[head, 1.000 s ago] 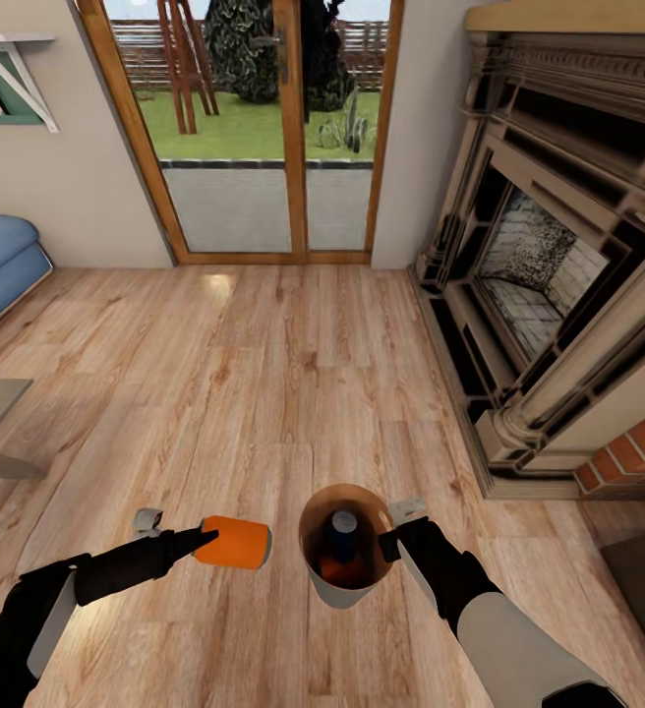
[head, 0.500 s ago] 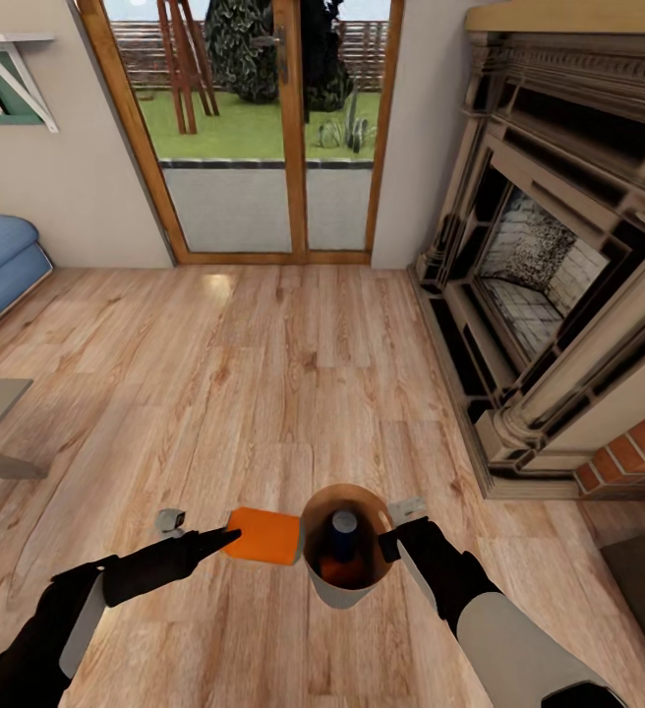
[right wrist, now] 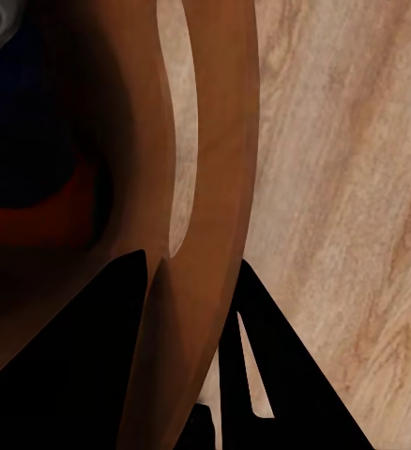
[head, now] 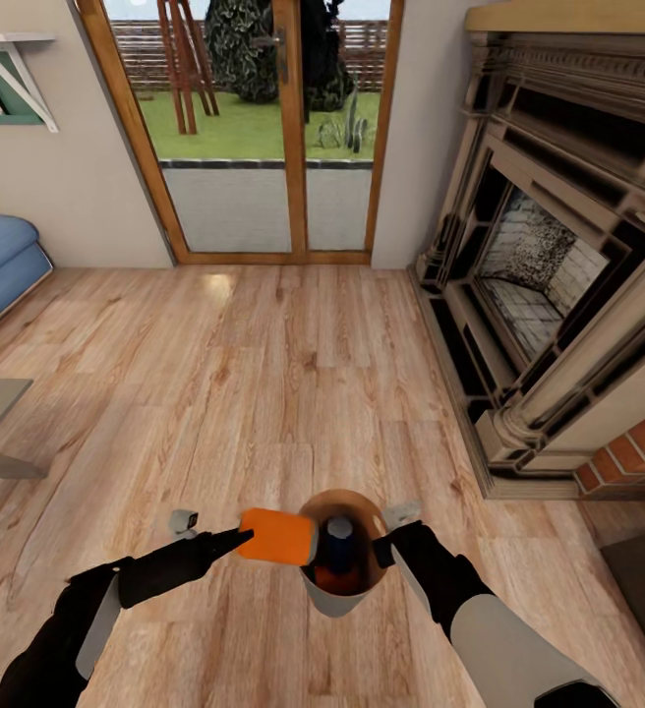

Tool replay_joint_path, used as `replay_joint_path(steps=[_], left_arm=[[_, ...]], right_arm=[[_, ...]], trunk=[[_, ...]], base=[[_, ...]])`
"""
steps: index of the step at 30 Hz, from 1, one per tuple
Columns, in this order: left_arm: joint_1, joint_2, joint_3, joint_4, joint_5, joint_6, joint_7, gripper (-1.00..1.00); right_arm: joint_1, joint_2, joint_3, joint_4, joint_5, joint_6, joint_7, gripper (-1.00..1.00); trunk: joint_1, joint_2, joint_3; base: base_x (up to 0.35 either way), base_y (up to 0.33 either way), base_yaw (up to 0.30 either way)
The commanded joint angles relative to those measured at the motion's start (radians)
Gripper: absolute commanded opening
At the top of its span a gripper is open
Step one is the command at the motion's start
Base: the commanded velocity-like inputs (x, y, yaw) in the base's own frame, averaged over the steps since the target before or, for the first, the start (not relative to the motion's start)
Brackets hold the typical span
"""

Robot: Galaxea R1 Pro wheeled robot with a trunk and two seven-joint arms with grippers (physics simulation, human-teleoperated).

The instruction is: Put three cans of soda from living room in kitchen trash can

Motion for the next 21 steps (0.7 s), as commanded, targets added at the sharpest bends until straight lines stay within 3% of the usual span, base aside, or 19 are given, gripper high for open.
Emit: replay_joint_path(steps=[1,5,21], left_arm=[[0.0,-0.006,-0.016,0.002,-0.001,-0.001,0.002,-1.0],[0.0,-0.024,-0.05,0.004,-0.003,-0.001,0.033,-1.0],[0.0,-0.083,-0.09,-0.002,-0.004,-0.006,0.256,-1.0]], right_arm=[[0.0,0.001,0.0,0.0,-0.006,0.0,0.0,-1.0],[0.0,0.003,0.0,-0.001,-0.006,0.0,0.0,-1.0],[0.0,0.007,0.0,0.0,-0.006,0.0,-0.001,-1.0]], trunk=[[0.0,0.0,0.0],[0.0,0.0,0.0],[0.0,0.0,0.0]], base=[[0.0,0.0,0.0],[0.0,0.0,0.0],[0.0,0.0,0.0]])
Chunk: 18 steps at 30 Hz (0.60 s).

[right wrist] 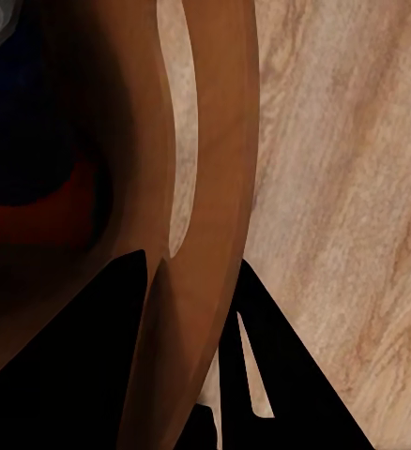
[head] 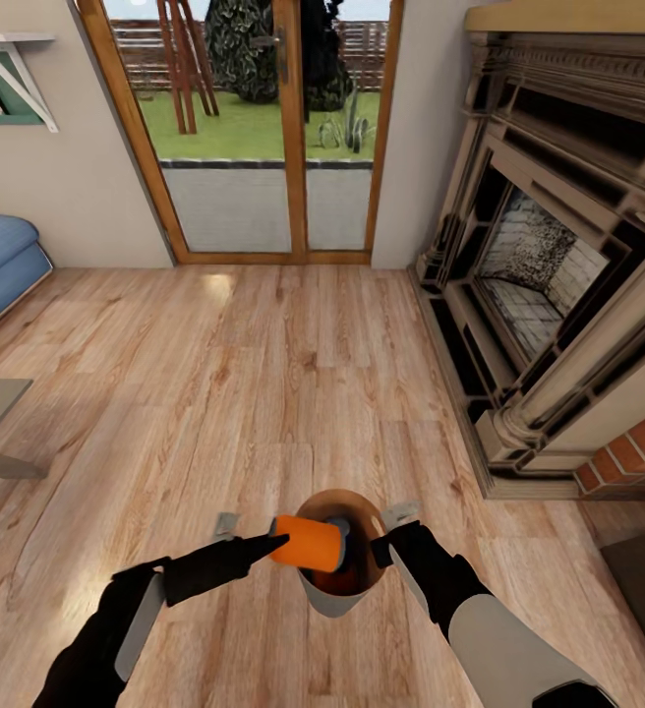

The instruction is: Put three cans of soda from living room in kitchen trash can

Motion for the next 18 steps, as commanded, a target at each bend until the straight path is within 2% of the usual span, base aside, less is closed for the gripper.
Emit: replay_joint_path(steps=[1,4,5,10,14,18], left_arm=[[0.0,-0.001,-0.001,0.0,0.001,0.0,0.01,-1.0],[0.0,-0.003,-0.004,-0.001,0.001,0.0,0.052,-1.0],[0.0,-0.003,-0.015,-0.002,0.001,-0.001,0.086,-1.0],[0.0,-0.004,-0.045,-0.002,0.0,-0.001,0.165,-1.0],[0.0,-0.005,-0.079,-0.002,0.0,-0.001,0.195,-1.0],[0.0,-0.005,-0.088,-0.003,0.0,-0.001,0.201,-1.0]], right_arm=[[0.0,0.0,0.0,0.0,-0.01,-0.001,0.001,-1.0],[0.0,0.0,0.001,0.0,-0.01,-0.001,-0.001,-1.0],[0.0,0.0,0.001,0.0,-0.01,-0.001,-0.001,-1.0],[0.0,0.001,0.001,-0.001,-0.01,-0.001,-0.006,-1.0],[0.0,0.002,0.001,-0.002,-0.01,-0.001,-0.046,-1.0],[0.0,0.003,0.001,-0.002,-0.01,0.0,-0.06,-1.0]], trunk=[[0.0,0.0,0.0],[0.0,0.0,0.0],[0.0,0.0,0.0],[0.0,0.0,0.0],[0.0,0.0,0.0],[0.0,0.0,0.0]], base=[[0.0,0.0,0.0],[0.0,0.0,0.0],[0.0,0.0,0.0],[0.0,0.0,0.0],[0.0,0.0,0.0],[0.0,0.0,0.0]])
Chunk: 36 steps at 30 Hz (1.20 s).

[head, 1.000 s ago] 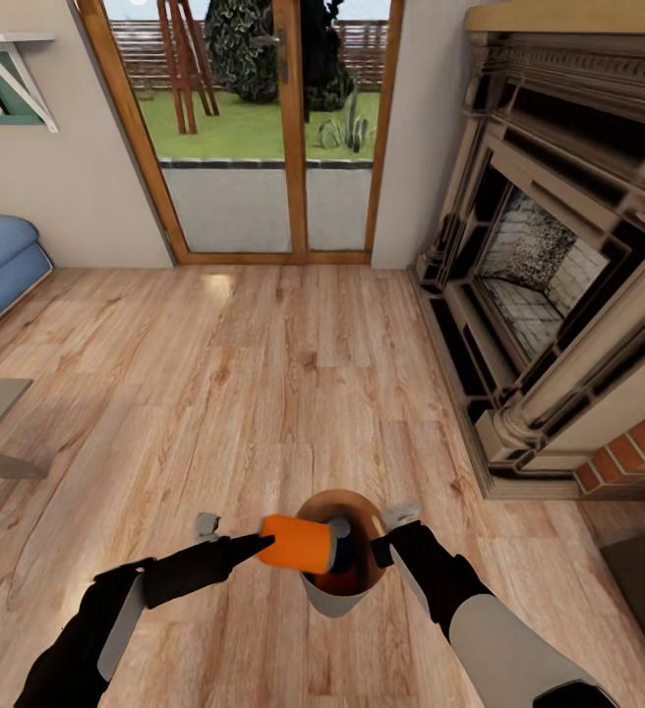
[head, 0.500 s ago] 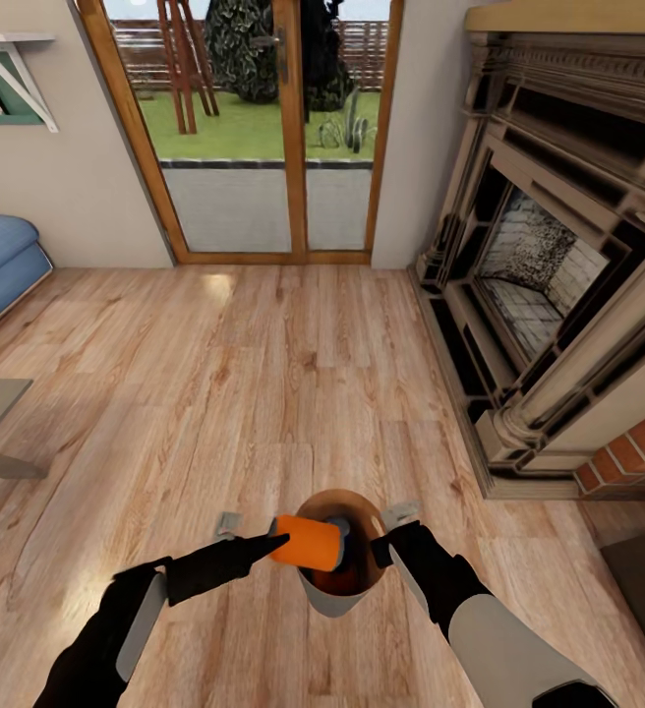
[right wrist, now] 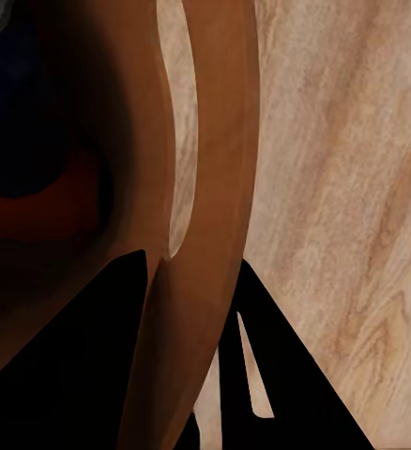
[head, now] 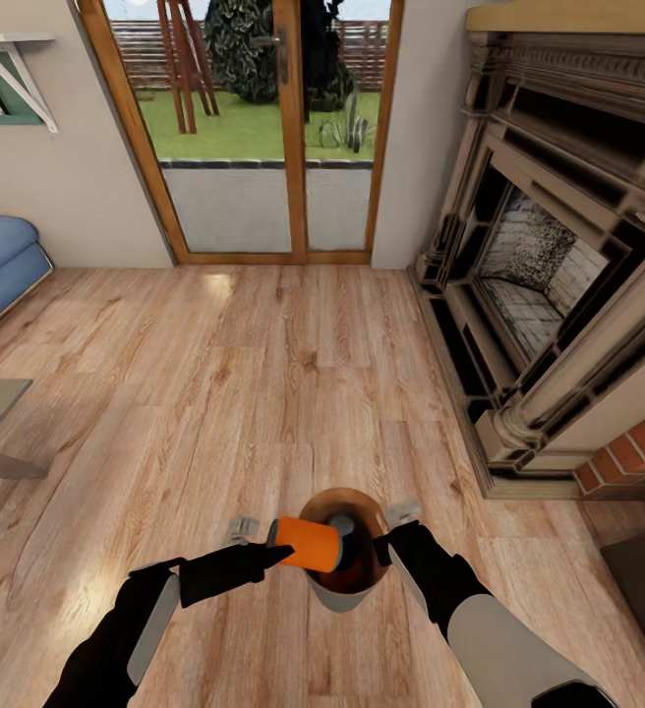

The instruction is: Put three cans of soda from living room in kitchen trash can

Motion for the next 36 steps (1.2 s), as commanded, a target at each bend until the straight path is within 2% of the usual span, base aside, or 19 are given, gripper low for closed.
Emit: replay_joint_path(steps=[1,7,11,12,16,23,24,25,26,28,33,36], left_arm=[[0.0,0.0,-0.001,0.0,0.0,0.0,0.001,-1.0],[0.0,-0.004,-0.002,0.0,0.0,0.0,0.036,-1.0],[0.0,-0.032,-0.003,-0.005,-0.005,-0.002,0.049,-1.0],[0.0,-0.044,-0.003,-0.009,-0.02,-0.002,0.051,-1.0],[0.0,-0.06,-0.003,-0.013,-0.052,-0.003,0.052,-1.0],[0.0,-0.076,-0.003,-0.022,-0.075,-0.003,0.061,-1.0],[0.0,-0.076,-0.003,-0.024,-0.081,-0.003,0.071,-1.0],[0.0,-0.076,-0.003,-0.026,-0.097,-0.003,0.12,-1.0],[0.0,-0.076,-0.003,-0.028,-0.101,-0.003,0.138,-1.0],[0.0,-0.078,-0.003,-0.037,-0.109,-0.004,0.192,-1.0],[0.0,-0.089,-0.007,-0.043,-0.114,-0.004,0.224,-1.0],[0.0,-0.1,-0.041,-0.044,-0.116,-0.005,0.263,-1.0]], right_arm=[[0.0,0.001,0.0,0.0,-0.007,-0.001,-0.001,-1.0],[0.0,0.006,0.0,0.0,-0.007,0.0,-0.003,-1.0],[0.0,0.01,0.0,0.0,-0.007,0.0,-0.003,-1.0],[0.0,0.011,0.0,0.0,-0.007,0.0,-0.004,-1.0],[0.0,0.012,0.0,-0.001,-0.007,0.0,-0.004,-1.0],[0.0,0.013,0.0,-0.002,-0.007,0.001,-0.005,-1.0],[0.0,0.013,0.001,-0.002,-0.007,0.001,-0.005,-1.0],[0.0,0.014,0.011,-0.002,-0.007,0.002,-0.005,-1.0],[0.0,0.014,0.018,-0.002,-0.007,0.002,-0.005,-1.0],[0.0,0.014,0.05,-0.002,-0.008,0.002,-0.006,-1.0],[0.0,0.014,0.071,-0.002,-0.008,0.002,-0.007,-1.0],[0.0,0.014,0.075,-0.002,-0.008,0.003,-0.008,-1.0]], trunk=[[0.0,0.0,0.0],[0.0,0.0,0.0],[0.0,0.0,0.0],[0.0,0.0,0.0],[0.0,0.0,0.0],[0.0,0.0,0.0],[0.0,0.0,0.0],[0.0,0.0,0.0],[0.0,0.0,0.0],[0.0,0.0,0.0],[0.0,0.0,0.0],[0.0,0.0,0.0]], base=[[0.0,0.0,0.0],[0.0,0.0,0.0],[0.0,0.0,0.0],[0.0,0.0,0.0],[0.0,0.0,0.0],[0.0,0.0,0.0],[0.0,0.0,0.0],[0.0,0.0,0.0],[0.0,0.0,0.0],[0.0,0.0,0.0],[0.0,0.0,0.0],[0.0,0.0,0.0]])
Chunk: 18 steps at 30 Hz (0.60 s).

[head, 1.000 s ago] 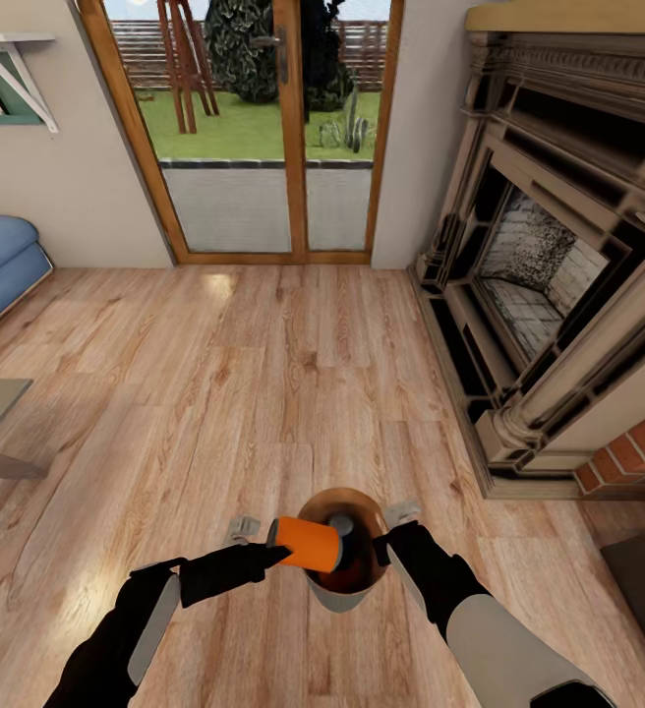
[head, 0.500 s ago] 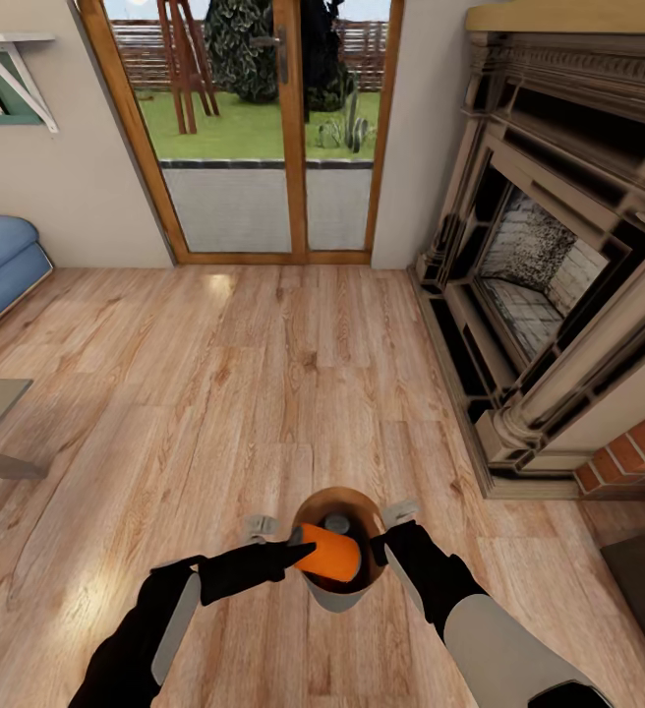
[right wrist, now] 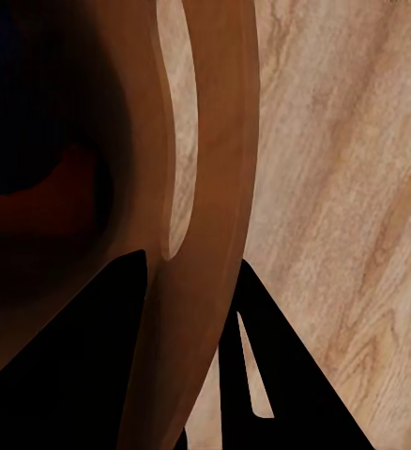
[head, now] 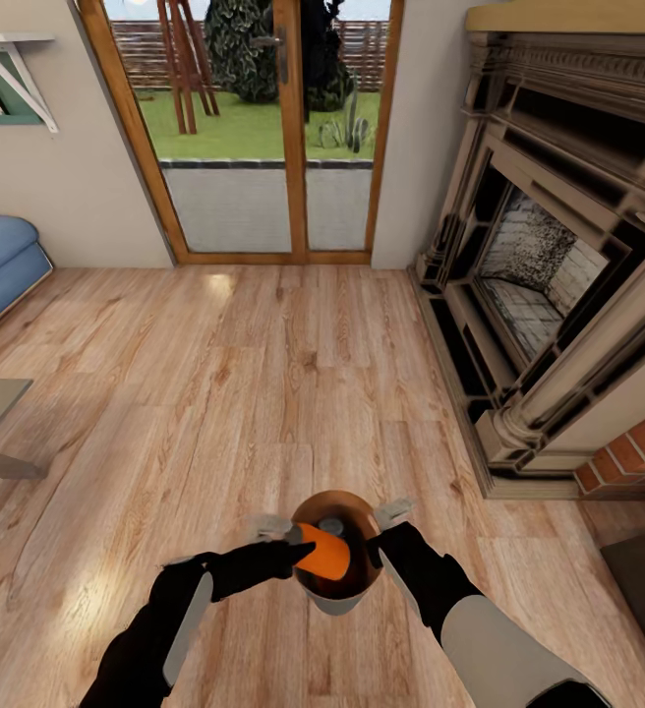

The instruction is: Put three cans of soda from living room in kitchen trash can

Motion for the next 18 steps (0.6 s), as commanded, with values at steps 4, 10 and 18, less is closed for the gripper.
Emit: replay_joint_path(steps=[4,10,18], left_arm=[[0.0,-0.011,-0.034,0.0,0.0,0.0,0.059,-1.0],[0.0,-0.018,-0.043,0.002,-0.002,0.0,0.083,-1.0],[0.0,-0.021,-0.045,0.002,-0.002,0.0,0.124,-1.0]], right_arm=[[0.0,0.0,0.001,0.0,-0.006,0.0,0.0,-1.0],[0.0,0.0,0.002,0.0,-0.006,0.0,0.0,-1.0],[0.0,0.0,0.002,0.0,-0.006,0.0,0.0,-1.0]], trunk=[[0.0,0.0,0.0],[0.0,0.0,0.0],[0.0,0.0,0.0]], base=[[0.0,0.0,0.0],[0.0,0.0,0.0],[0.0,0.0,0.0]])
